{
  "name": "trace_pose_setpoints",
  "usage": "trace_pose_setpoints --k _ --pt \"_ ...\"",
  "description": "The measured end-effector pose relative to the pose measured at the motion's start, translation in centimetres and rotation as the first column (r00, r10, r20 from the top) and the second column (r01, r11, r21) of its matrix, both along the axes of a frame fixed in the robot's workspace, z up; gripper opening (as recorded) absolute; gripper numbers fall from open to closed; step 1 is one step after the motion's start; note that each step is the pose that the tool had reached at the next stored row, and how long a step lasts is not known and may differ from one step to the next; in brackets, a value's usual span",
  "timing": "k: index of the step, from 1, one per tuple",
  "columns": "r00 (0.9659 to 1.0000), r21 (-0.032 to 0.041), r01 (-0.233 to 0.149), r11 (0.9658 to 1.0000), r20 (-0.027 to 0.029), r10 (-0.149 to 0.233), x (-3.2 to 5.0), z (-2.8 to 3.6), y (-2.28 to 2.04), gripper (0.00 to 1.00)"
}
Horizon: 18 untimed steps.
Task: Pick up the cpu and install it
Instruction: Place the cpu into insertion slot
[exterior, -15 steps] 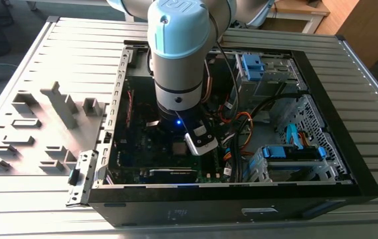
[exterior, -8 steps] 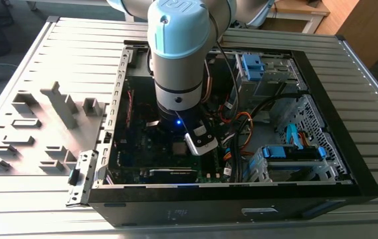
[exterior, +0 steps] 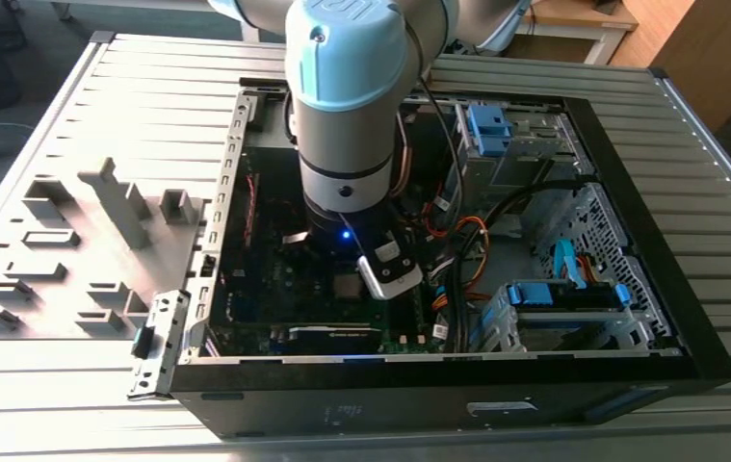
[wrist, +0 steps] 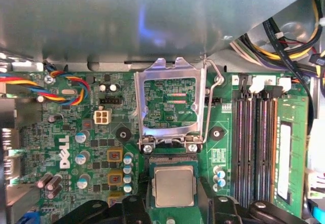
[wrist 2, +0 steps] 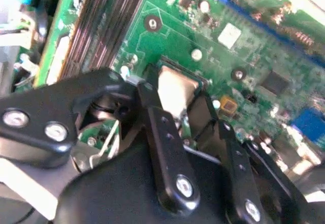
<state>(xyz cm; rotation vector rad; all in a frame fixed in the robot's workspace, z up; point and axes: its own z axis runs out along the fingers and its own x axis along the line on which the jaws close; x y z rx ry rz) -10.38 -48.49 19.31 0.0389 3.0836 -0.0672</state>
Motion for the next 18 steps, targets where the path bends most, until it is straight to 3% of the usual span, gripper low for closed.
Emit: trace_pose_setpoints --k 18 --pt "1.0 -0.0002 -0.001 1.0 -0.0003 0.001 0.47 0.14 0.01 0.47"
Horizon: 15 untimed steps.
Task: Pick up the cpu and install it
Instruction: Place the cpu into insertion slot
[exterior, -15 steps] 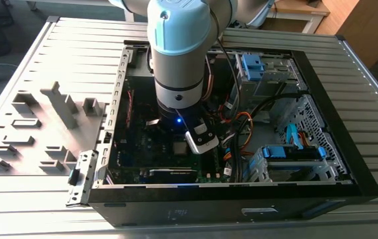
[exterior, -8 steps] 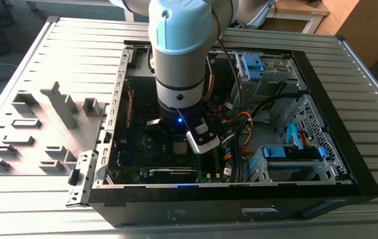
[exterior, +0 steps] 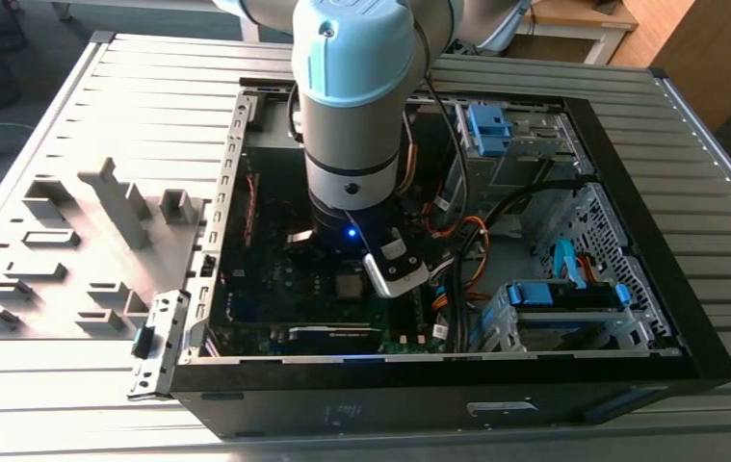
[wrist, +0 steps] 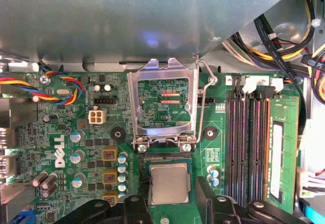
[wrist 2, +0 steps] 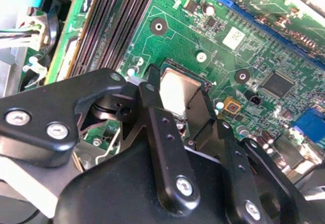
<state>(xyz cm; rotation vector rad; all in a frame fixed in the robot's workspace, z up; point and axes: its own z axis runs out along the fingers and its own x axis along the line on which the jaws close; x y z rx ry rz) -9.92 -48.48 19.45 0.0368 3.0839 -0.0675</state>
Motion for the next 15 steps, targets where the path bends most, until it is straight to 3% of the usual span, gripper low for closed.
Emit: trace_pose_setpoints --k 6,7,15 --pt "1.0 0.0001 0.0 1.0 0.0001 0.0 0.0 -0.01 0.0 0.49" --pt "1.0 0.0002 0.0 1.0 0.0001 0.0 0.0 -0.01 0.0 0.55" --pt "1.0 -0.0001 0.0 1.0 0.0 0.0 -0.01 -0.32 0.01 0.55"
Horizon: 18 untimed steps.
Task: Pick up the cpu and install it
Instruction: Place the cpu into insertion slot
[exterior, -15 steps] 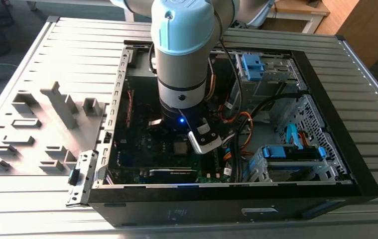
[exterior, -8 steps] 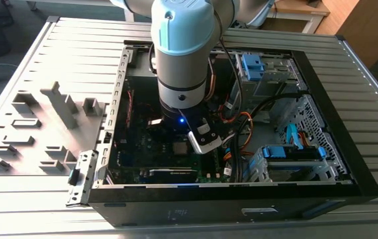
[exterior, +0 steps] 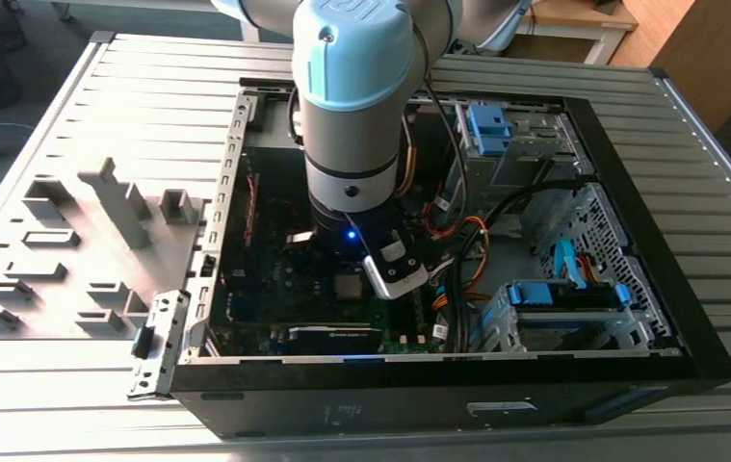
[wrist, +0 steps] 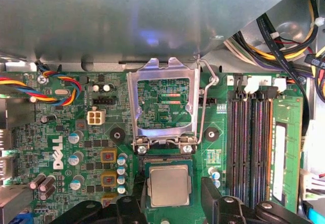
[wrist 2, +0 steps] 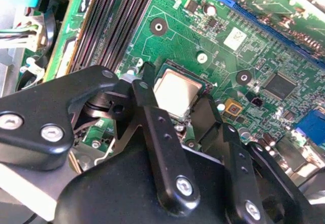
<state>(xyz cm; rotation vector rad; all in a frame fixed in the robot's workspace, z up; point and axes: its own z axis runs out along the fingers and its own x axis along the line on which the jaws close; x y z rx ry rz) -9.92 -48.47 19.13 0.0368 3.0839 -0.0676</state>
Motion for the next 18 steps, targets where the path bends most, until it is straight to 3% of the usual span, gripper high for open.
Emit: trace_pose_setpoints --k 4,8,18 --pt "1.0 0.0001 0.0 1.0 0.0 0.0 0.0 -0.01 0.0 0.55" --pt "1.0 -0.0001 0.0 1.0 -0.0001 0.0 0.0 0.0 0.0 0.43" --pt "1.0 0.0007 0.0 1.0 0.0004 0.0 0.01 -0.05 0.01 0.44"
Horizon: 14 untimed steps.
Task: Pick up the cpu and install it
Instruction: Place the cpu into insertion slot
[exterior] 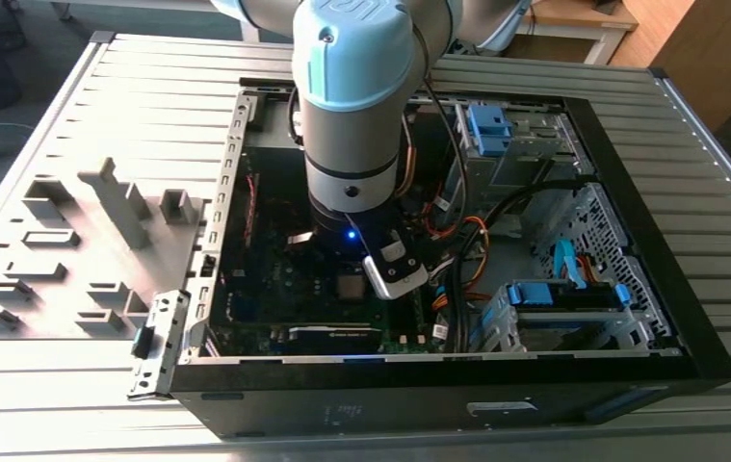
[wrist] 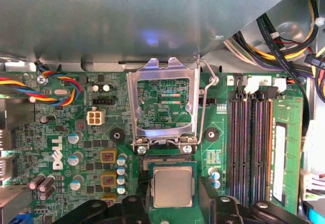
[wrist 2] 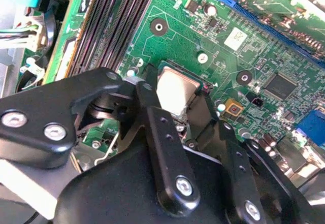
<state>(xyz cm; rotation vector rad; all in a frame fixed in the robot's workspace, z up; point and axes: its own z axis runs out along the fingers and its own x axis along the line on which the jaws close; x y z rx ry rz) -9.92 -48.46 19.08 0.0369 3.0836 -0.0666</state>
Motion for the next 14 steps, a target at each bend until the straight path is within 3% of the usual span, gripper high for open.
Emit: trace_pose_setpoints --k 1,9,14 --pt "1.0 -0.0001 0.0 1.0 -0.0001 0.0 0.0 0.01 0.0 0.51" --pt "1.0 -0.0002 0.0 1.0 -0.0008 0.0 -0.01 0.02 -0.01 0.51" --pt "1.0 0.0045 0.0 1.0 -0.0065 0.0 0.06 0.01 -0.01 0.51"
